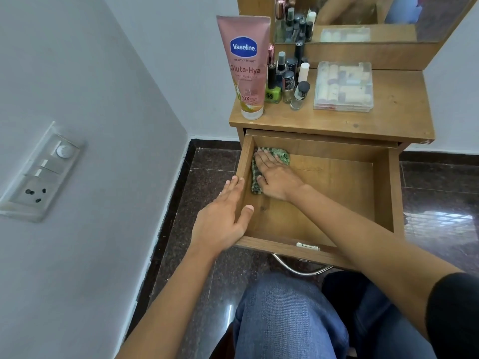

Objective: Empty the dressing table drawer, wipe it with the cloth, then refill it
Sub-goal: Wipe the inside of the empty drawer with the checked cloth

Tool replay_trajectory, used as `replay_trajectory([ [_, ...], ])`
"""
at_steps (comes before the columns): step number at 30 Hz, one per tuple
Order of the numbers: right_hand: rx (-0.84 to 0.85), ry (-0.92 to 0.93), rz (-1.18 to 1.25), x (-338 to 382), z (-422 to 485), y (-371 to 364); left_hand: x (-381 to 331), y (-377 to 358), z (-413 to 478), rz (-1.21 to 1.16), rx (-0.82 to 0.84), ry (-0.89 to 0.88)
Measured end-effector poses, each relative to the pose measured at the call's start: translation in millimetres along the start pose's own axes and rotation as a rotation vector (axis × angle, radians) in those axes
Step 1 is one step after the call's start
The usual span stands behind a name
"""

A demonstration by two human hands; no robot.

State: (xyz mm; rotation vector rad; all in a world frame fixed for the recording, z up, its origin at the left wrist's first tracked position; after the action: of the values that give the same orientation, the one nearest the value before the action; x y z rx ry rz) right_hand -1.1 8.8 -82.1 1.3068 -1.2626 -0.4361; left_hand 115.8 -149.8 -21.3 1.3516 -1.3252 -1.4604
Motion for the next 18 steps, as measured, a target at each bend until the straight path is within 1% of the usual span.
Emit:
replay_trajectory([
  [2, 0.003, -0.026, -0.047, 4, 0, 0, 0, 0, 0, 0.016, 0.001, -0.003],
  [4, -0.031, -0.098, -0.083, 13, 1, -3, 0, 0, 0, 0.027, 0.001, -0.003],
  [6, -0.050, -0.168, -0.079, 21, 3, -5, 2, 0, 0, 0.038, 0.004, -0.007],
  [9, -0.045, -0.215, -0.064, 22, 2, -3, 3, -1, -1, 0.043, 0.011, -0.008],
  [13, -0.072, -0.264, -0.087, 3, -18, -1, 4, 0, 0, 0.041, 0.017, -0.011],
  [18, -0.090, -0.422, -0.063, -29, -50, 1, 3, -1, -1, 0.021, 0.003, -0.008],
])
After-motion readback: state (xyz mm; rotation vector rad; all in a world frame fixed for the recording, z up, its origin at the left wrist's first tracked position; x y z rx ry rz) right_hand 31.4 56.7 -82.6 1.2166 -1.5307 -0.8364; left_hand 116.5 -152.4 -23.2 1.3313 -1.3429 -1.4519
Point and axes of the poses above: each hand's wrist, its own z-axis towards the middle knuckle, its own y-axis out of the back of the hand, x = y × z, the point moved 1 cm from there along z, towards the middle knuckle, and after that the axes turned 9 degrees about z, right-handed, at the moved point
